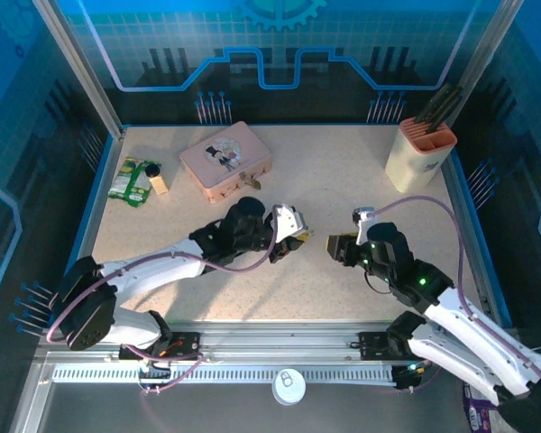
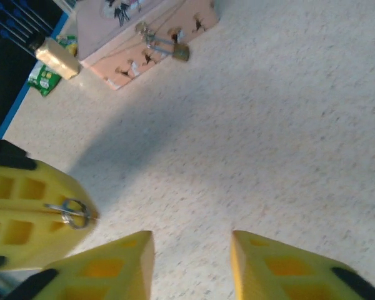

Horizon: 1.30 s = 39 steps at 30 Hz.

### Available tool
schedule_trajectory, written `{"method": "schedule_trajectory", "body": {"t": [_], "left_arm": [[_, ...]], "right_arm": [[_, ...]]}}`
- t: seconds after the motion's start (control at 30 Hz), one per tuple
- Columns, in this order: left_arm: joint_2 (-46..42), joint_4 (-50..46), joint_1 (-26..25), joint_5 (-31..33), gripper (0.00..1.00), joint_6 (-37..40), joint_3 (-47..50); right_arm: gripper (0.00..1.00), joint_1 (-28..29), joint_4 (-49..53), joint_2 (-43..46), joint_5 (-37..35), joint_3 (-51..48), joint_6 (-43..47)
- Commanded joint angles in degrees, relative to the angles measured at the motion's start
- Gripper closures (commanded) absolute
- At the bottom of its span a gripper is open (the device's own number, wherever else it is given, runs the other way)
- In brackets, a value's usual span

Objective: Unlock a padlock with a key

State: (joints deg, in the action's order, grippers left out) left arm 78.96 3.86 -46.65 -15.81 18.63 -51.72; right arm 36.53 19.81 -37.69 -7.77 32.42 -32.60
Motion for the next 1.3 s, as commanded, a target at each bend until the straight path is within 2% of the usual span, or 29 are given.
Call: {"method": "schedule_trajectory", "body": {"t": [0.0, 0.1, 0.23, 0.4, 0.5, 0.63, 0.77, 1.07, 1.27], "left_arm": [[2.56, -31.17, 0.42, 1.95, 1.00, 8.67, -9.17], [6.41, -45.08, 0.28, 2.04, 1.00, 12.05, -18.80], [10.76, -60.93, -0.10, 6.21, 1.00, 17.29, -29.37], [14.10, -70.79, -0.69, 8.77, 1.00, 19.72, -37.57], [14.97, -72.40, -1.61, 8.48, 1.00, 20.15, -39.60], [15.74, -73.03, -2.89, 8.06, 1.00, 20.22, -40.73], [15.92, -72.77, -3.66, 6.57, 1.00, 20.55, -40.91], [16.12, -71.62, -4.50, 3.92, 1.00, 20.58, -40.17], [15.63, -71.36, -5.20, 3.26, 1.00, 21.02, -39.16]], "right_arm": [[0.55, -1.77, -15.41, 5.28, 6.20, -7.62, 10.02], [0.53, -2.26, -24.07, 9.06, 8.77, -14.31, 11.24], [0.52, -2.35, -37.01, 8.73, 16.86, -20.74, 11.18], [0.51, -2.34, -52.91, 2.77, 26.05, -25.26, 11.98], [0.51, -2.34, -61.91, -1.75, 31.37, -26.16, 13.09], [0.57, -1.91, -69.82, -8.76, 36.95, -25.41, 14.86], [0.61, -1.16, -76.27, -13.26, 38.59, -25.38, 15.27], [0.66, 3.99, -73.03, -15.99, 38.04, -22.85, 21.27], [0.70, 4.33, -71.63, -16.25, 35.61, -22.71, 22.71]]}}
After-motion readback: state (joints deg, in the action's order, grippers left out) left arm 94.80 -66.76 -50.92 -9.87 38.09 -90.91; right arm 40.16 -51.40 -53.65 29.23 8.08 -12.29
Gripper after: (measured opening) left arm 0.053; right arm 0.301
